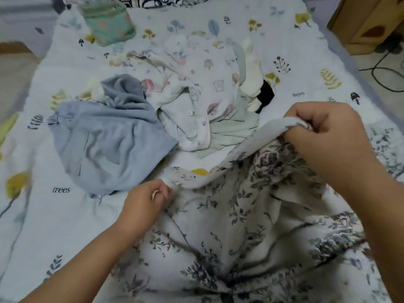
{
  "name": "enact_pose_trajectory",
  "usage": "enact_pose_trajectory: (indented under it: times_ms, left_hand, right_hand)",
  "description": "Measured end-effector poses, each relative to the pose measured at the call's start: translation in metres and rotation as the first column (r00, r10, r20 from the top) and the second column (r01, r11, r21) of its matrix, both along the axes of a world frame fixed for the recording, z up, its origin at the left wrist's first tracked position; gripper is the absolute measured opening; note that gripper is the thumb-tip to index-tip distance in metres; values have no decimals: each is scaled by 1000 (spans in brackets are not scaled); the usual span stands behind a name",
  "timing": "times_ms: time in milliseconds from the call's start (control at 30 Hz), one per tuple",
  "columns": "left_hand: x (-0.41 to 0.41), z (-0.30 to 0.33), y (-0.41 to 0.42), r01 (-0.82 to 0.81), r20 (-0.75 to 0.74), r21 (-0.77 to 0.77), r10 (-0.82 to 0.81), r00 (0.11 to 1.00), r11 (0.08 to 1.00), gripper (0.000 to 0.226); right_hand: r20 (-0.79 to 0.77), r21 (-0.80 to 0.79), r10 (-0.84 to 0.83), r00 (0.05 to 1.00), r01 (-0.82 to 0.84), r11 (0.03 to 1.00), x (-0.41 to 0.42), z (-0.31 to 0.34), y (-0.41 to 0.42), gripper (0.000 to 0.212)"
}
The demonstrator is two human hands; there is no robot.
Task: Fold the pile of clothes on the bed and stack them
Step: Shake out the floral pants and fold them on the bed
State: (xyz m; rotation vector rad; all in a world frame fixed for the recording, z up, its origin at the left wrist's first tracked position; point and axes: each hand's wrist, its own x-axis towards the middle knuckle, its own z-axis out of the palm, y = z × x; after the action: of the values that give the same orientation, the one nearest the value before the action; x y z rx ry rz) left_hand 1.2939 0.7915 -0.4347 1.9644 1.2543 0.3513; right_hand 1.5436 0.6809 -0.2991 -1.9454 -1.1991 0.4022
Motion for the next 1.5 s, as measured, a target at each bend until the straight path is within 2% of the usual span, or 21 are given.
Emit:
enact_pose_trajectory:
  times_ms: [67, 133, 200, 233, 300, 400, 467, 500, 533, 567, 633, 700, 733, 800, 867, 933, 1033, 1167, 1300, 1400, 1500]
  left_hand:
    - [1, 1, -4, 119, 18, 52, -121, 993, 991, 34]
    - [13, -4, -10, 234, -65, 106, -228, 971, 966, 71]
    - [32, -8, -11, 219, -127, 141, -201, 971, 965, 106]
    - [41, -7, -6, 143, -101, 181, -127, 987, 973, 111]
    - [54, -2, 11, 40, -45, 267, -29, 999, 963, 100]
    - [64, 6, 32, 261, -210, 213, -217, 953, 941, 37]
    - [61, 17, 36, 336, -167, 75, -321, 932, 939, 12]
    - [54, 27, 40, 342, -112, 4, -340, 934, 940, 8]
    - [44, 42, 42, 343, -85, -58, -347, 934, 938, 17]
    - [32, 59, 47, 359, -80, -108, -368, 926, 927, 25]
    - [5, 97, 58, 385, -125, -157, -405, 906, 910, 21]
    - [-17, 138, 71, 399, -210, -125, -417, 884, 908, 51]
    - [-24, 153, 80, 395, -282, -85, -402, 871, 915, 66]
    - [-27, 171, 103, 346, -422, -1, -314, 851, 938, 73]
    - [-20, 170, 125, 274, -536, 96, -182, 825, 957, 64]
    - [-11, 147, 141, 235, -599, 273, -26, 801, 933, 49]
    - [-11, 85, 149, 131, -535, 448, 148, 832, 884, 30]
    - [-37, 17, 129, -97, -353, 538, 328, 876, 838, 45]
    - [-70, -31, 89, -408, -278, 292, 485, 829, 865, 48]
    - [-78, -55, 65, -502, -169, -36, 490, 855, 864, 58]
    - [-82, -59, 66, -574, -90, -149, 567, 819, 805, 59]
  right_hand:
    - [-29, -38, 27, 999, -28, 999, 1, 7, -3, 19]
    - [-45, -54, 50, 998, -52, 997, -1, 11, -6, 20]
    - [-70, -46, 82, 994, -86, 995, -3, 15, -10, 21]
    - [-77, -41, 103, 992, -107, 993, -3, 17, -13, 22]
    - [-87, -33, 131, 988, -134, 990, -2, 20, -19, 21]
    - [-113, -21, 160, 981, -163, 986, 3, 20, -25, 21]
    - [-115, -6, 159, 981, -161, 987, 11, 17, -30, 32]
    - [-116, -8, 144, 983, -145, 989, 17, 15, -33, 39]
    - [-116, -16, 115, 987, -118, 993, 24, 13, -35, 46]
    - [-115, -32, 79, 990, -83, 996, 32, 12, -36, 49]
    - [-107, -85, 10, 994, -19, 996, 47, 9, -35, 50]
    - [-123, -147, -5, 992, -13, 989, 56, 6, -23, 51]
    - [-149, -175, -5, 989, -22, 984, 58, 3, -13, 53]
    - [-182, -244, -16, 983, -30, 969, 54, -5, 13, 46]
    - [-150, -268, -33, 988, -8, 963, 45, -23, 44, 24]
    - [-5, -257, -78, 997, 74, 964, 33, -52, 73, 13]
    - [274, -397, -99, 957, 206, 894, 8, -99, 96, 52]
    - [510, -429, 84, 856, 168, 888, -39, -155, 80, 71]
    - [509, -589, 422, 750, -53, 806, -86, -198, 37, 81]
    - [424, -723, 528, 736, -77, 687, -98, -217, 25, 88]
    - [420, -774, 547, 724, -29, 632, -101, -222, 33, 71]
